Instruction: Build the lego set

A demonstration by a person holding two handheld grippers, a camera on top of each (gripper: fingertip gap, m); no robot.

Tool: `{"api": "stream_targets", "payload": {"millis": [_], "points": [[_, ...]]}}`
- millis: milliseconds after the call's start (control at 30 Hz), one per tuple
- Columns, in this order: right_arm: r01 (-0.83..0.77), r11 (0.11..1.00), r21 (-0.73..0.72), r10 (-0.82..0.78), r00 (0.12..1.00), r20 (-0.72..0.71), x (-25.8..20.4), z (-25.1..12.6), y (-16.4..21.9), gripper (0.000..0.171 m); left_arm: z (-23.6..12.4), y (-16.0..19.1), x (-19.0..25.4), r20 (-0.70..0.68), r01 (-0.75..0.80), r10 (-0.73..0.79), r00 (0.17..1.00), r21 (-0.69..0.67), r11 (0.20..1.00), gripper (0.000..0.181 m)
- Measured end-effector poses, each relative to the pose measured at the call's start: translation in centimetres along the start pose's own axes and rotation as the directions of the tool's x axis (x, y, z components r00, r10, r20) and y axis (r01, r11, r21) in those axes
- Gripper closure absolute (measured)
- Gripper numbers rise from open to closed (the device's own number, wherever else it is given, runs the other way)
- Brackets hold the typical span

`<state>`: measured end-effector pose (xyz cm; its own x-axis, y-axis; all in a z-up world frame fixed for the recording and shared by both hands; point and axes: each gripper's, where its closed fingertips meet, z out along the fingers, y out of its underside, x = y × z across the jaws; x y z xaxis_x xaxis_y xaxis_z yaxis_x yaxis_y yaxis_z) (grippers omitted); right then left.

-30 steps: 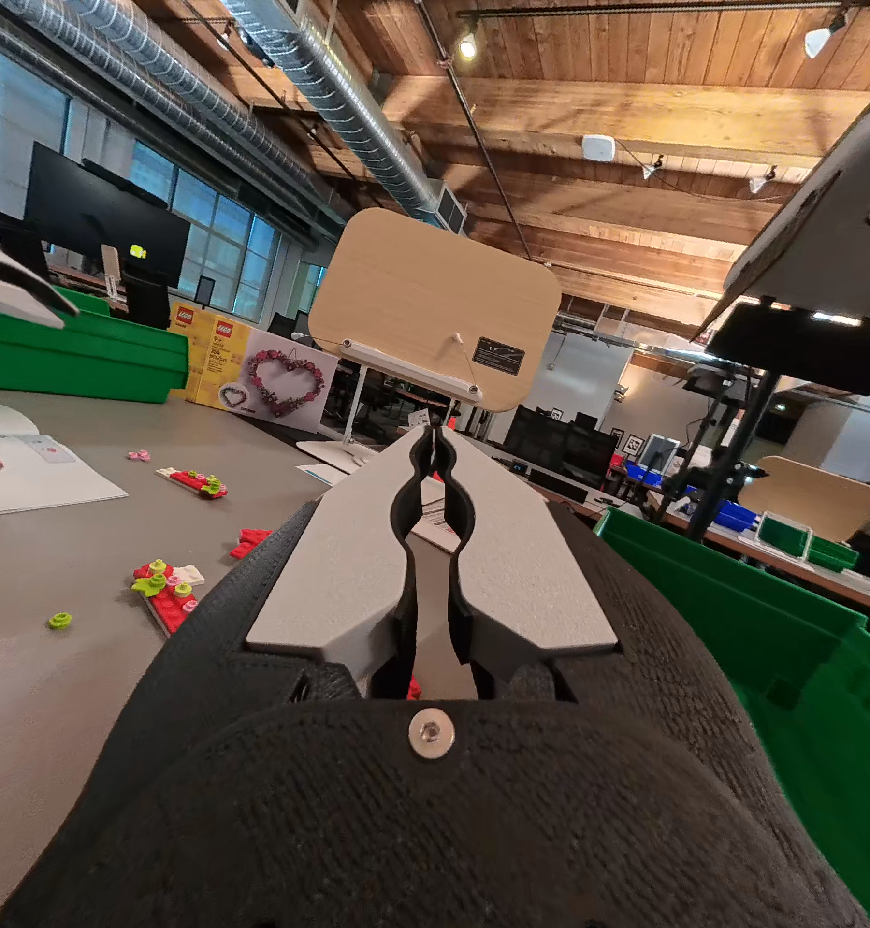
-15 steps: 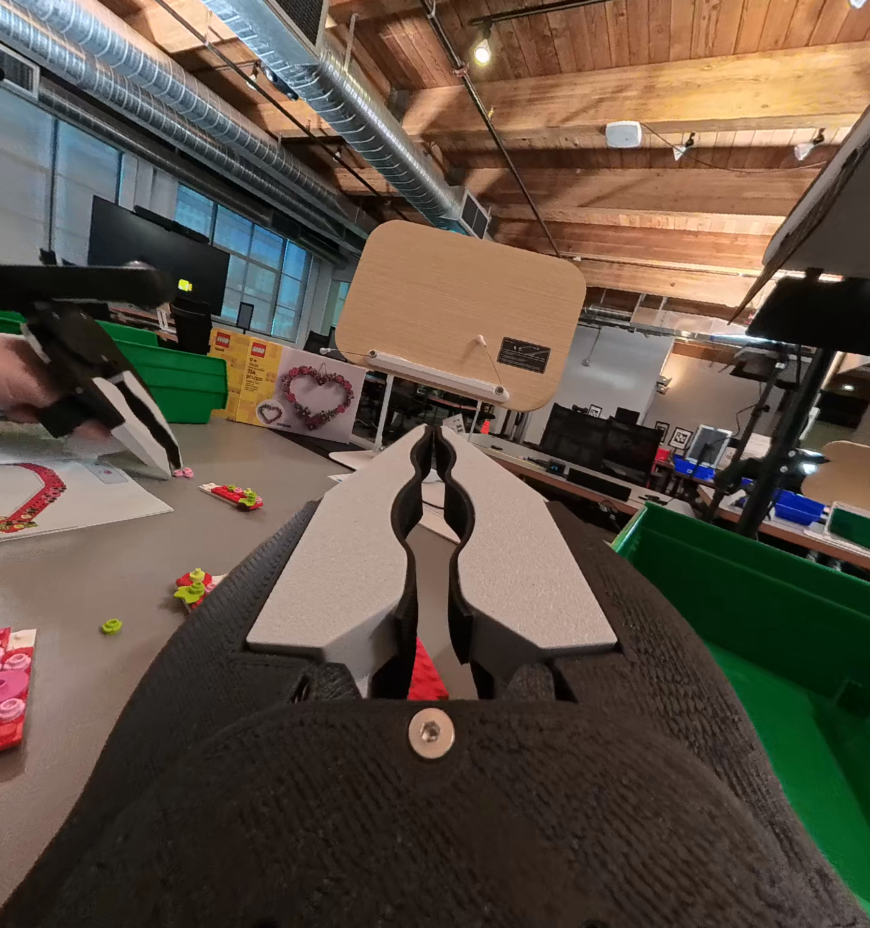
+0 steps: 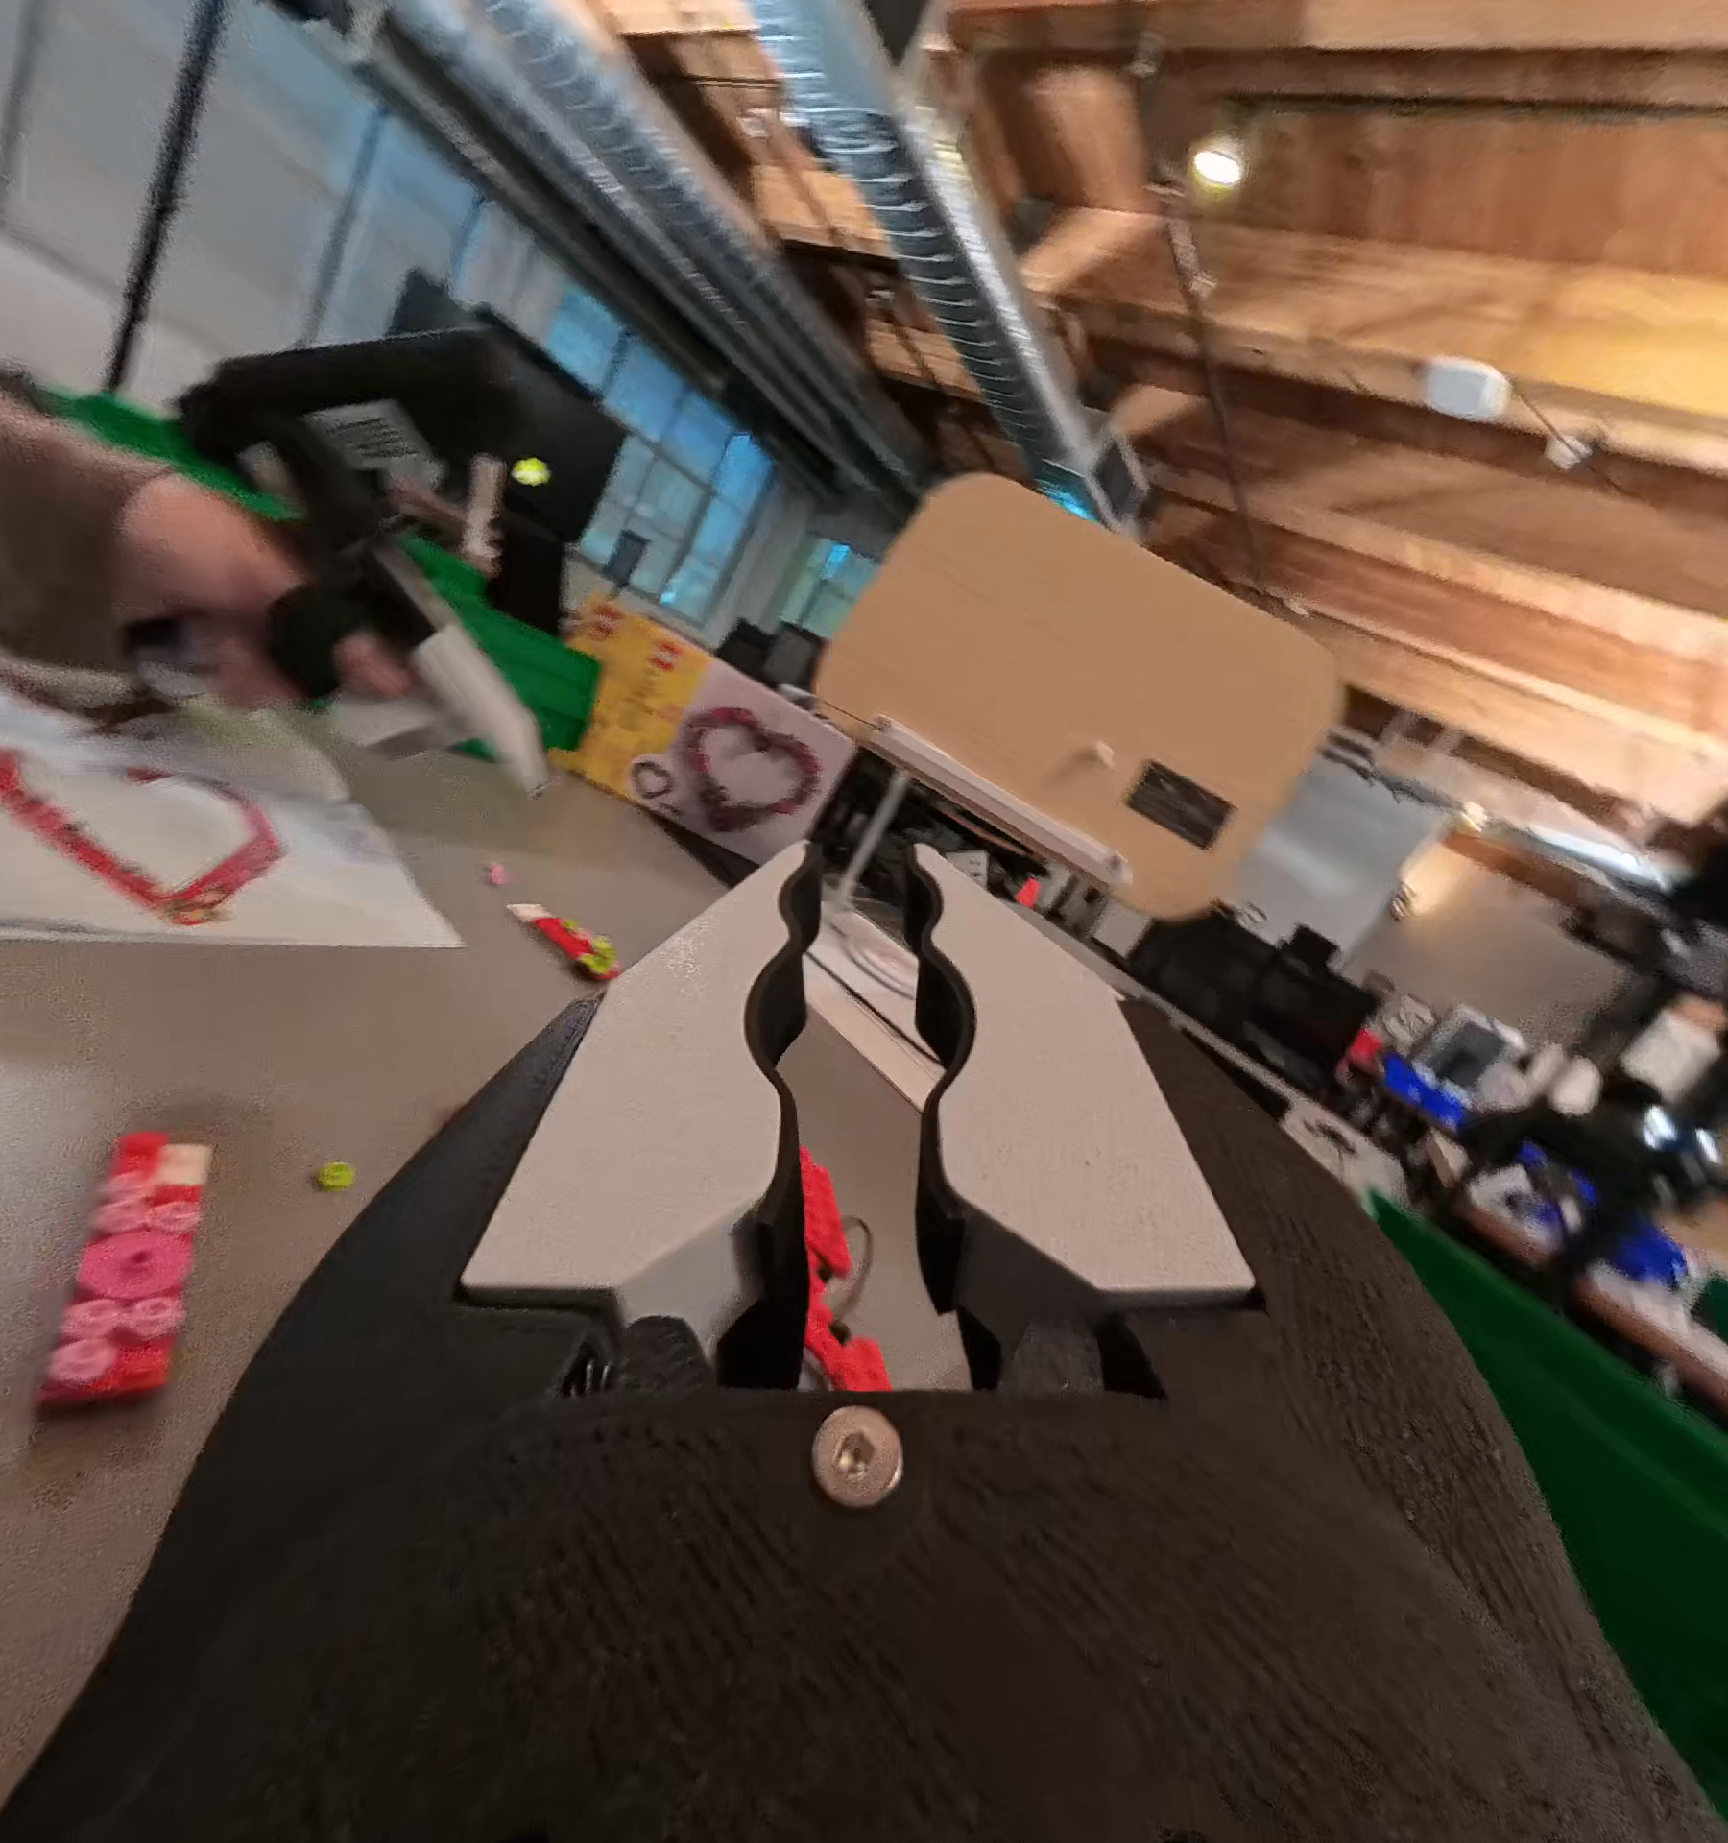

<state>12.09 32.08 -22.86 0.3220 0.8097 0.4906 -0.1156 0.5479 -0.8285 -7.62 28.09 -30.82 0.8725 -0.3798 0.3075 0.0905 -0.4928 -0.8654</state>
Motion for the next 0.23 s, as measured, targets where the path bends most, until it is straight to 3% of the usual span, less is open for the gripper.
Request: {"api": "stream_targets", "payload": {"millis": [33, 133, 233], "points": [[0.046, 0.999, 0.009, -0.047, 0.997, 0.064, -1.6, 0.6, -0.9, 0.154, -0.2, -1.7, 2.9, -0.148, 0.084, -0.07, 0.986, 0.089, 0.993, 0.177], [0.142, 0.989, 0.049, -0.148, 0.971, 0.187, -5.7, 1.9, -3.7, 0.148, -1.3, -5.4, 10.0, -0.538, 0.361, -0.218, 0.815, 0.175, 0.916, 0.177], [0.193, 0.978, 0.074, -0.205, 0.953, 0.225, -7.9, 2.7, -5.9, 0.147, -1.9, -6.7, 13.8, -0.734, 0.54, -0.296, 0.611, 0.114, 0.834, 0.177]]}}
